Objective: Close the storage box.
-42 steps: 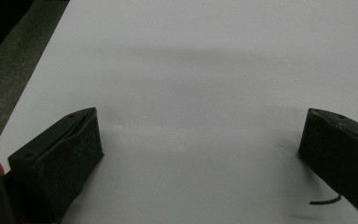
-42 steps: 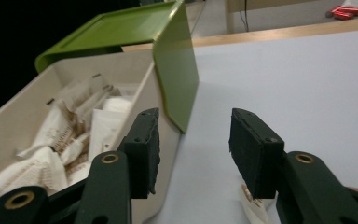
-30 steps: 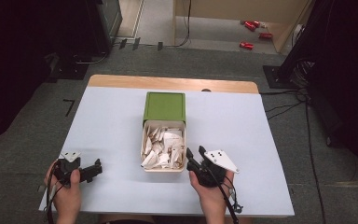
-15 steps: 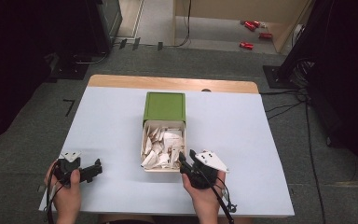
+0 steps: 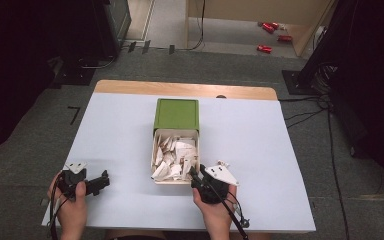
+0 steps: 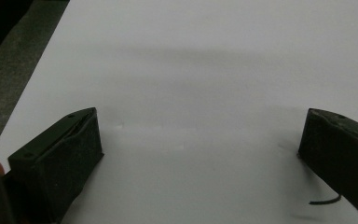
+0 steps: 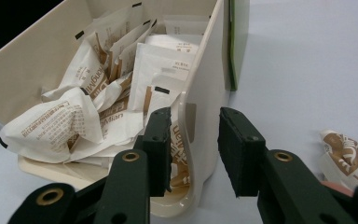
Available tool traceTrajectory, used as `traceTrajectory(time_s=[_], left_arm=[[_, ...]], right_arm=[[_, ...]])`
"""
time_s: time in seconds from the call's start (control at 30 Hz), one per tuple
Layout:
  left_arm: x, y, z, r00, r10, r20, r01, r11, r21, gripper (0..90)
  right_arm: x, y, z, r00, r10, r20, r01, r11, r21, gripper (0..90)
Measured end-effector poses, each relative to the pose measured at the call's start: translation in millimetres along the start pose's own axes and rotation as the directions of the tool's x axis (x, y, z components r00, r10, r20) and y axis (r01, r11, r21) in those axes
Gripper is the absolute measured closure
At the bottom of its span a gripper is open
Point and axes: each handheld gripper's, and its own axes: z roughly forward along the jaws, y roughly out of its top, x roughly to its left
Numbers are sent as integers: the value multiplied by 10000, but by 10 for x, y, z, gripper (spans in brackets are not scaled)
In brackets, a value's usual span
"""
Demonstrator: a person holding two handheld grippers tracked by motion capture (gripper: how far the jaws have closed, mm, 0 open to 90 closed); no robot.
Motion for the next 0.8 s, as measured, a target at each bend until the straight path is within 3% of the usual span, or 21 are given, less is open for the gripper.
traceTrajectory(time_s=[0.8], left_arm=[[0, 1, -1, 10000, 3, 0, -3, 10000, 17, 0]], right_arm=[[-23, -91, 124, 9994, 333, 119, -335, 9993, 168, 726]])
